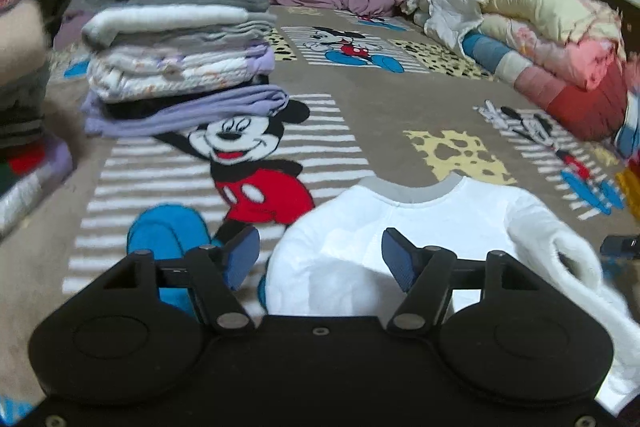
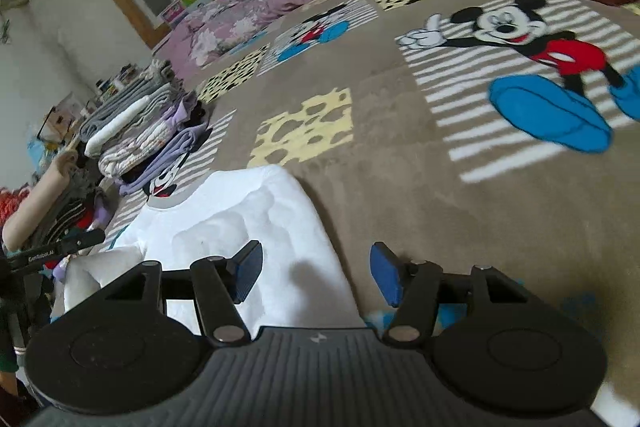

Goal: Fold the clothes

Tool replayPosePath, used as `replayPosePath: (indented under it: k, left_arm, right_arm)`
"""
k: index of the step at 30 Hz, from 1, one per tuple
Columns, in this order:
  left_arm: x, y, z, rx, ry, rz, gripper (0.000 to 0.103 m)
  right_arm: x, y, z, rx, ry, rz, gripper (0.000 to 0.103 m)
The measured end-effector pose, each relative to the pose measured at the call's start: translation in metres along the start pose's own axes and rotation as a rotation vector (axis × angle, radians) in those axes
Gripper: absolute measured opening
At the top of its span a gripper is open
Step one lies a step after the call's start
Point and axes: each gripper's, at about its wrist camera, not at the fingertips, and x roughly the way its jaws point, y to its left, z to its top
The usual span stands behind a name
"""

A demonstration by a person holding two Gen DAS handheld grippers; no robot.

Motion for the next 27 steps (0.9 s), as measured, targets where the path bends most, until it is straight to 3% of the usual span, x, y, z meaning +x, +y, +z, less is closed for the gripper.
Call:
replayPosePath:
  k: [13, 18, 27]
  left_arm:
    - [-0.059, 0.022, -0.049, -0.374, -0.028, -0.114, 0.068]
    - [-0.093, 0.018, -0.081, -0.476, -0.058, -0.075, 0.068]
    - [-0.146, 0.031, -0.128, -0.667, -0.075, -0.136, 0.072]
  right_arm:
    - [-0.044, -0.030, -0.055, 0.266, -0.130, -0.007, 0.064]
    - [-0.055, -0.041, -0.074, 0.361, -0.165, 0.005, 0.068]
    - [-0.053, -0.044, -0.106, 0.473, -0.147, 0.112, 0.069]
